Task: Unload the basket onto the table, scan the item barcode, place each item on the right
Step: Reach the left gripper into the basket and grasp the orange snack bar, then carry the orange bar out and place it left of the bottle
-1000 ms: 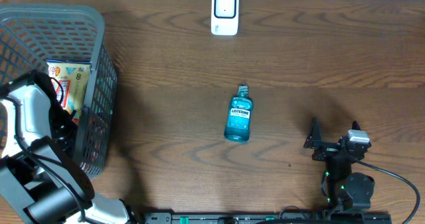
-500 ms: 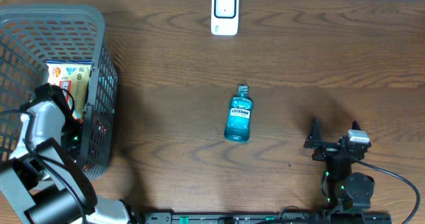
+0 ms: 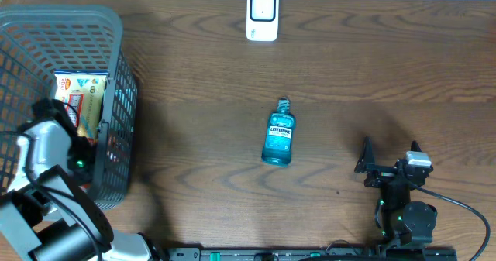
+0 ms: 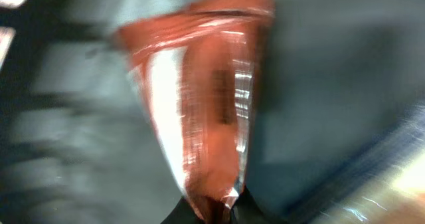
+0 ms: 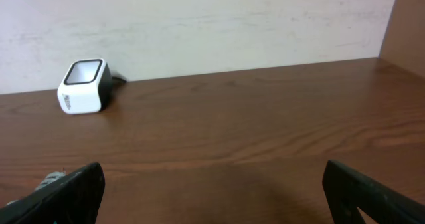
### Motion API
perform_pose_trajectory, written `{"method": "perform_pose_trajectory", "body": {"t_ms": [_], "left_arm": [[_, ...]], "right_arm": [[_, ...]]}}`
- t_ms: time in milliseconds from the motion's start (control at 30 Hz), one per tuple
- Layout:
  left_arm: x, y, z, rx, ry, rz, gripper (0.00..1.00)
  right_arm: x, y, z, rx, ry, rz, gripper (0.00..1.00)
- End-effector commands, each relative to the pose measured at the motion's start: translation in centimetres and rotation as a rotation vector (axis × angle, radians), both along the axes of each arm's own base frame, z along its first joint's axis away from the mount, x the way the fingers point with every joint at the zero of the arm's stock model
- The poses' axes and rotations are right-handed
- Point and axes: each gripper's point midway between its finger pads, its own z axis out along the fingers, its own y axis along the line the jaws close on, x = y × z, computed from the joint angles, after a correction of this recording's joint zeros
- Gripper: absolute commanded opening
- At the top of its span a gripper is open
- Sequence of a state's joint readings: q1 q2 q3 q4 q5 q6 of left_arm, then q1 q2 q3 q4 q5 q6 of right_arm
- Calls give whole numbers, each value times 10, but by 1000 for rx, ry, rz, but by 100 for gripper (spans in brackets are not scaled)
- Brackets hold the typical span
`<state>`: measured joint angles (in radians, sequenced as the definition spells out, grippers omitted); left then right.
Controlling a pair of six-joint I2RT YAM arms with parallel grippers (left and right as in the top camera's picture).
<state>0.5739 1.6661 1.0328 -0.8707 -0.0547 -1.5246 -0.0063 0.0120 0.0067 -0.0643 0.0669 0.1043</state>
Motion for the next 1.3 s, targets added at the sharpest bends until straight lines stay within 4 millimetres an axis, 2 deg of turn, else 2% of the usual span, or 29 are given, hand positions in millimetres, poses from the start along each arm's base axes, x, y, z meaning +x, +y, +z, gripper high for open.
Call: {"method": "perform_pose_trajectory", "body": {"t_ms": [0,100,167,200,267,367,467,533,600,700,767,800,1000,1200,1267], "left_arm": [[31,33,65,116,-162,-198,7],[42,53,140,272,-304,-253,8],[45,54,224,448,-474,-291,7],[45,48,245,482,-531,-305,7],[48,30,278,520,-655,-358,7],[63,-23,324,558,-858,-609,7],[77,-71,342,577,-948,-885,7],[89,-113,346,607,-968,-1152,7],[99,-154,340,616,-963,-1409,7],[110,-215,319,604,-932,-1764,7],[116,-242,295,572,-855,-1895,7],[123,-259,266,545,-731,-1966,7],[141,-305,172,409,-417,-2139,7],[140,-341,69,188,-188,-2234,7],[139,-350,41,142,-135,-2247,7]], "right_arm": [[0,-1,0,14,-1,-5,99],[0,-1,0,14,-1,-6,99],[0,-1,0,14,-1,-5,99],[0,-1,0,14,-1,-5,99],[0,-1,0,14,-1,-5,99],[0,-1,0,14,-1,-5,99],[0,-1,0,14,-1,-5,99],[0,-1,0,14,-1,-6,99],[0,-1,0,14,-1,-5,99],[0,-1,0,14,-1,-5,99],[0,-1,0,14,-1,-5,99],[0,-1,0,14,-1,-6,99],[0,-1,0,14,-1,-5,99],[0,-1,0,14,-1,-5,99],[0,-1,0,14,-1,-6,99]]}}
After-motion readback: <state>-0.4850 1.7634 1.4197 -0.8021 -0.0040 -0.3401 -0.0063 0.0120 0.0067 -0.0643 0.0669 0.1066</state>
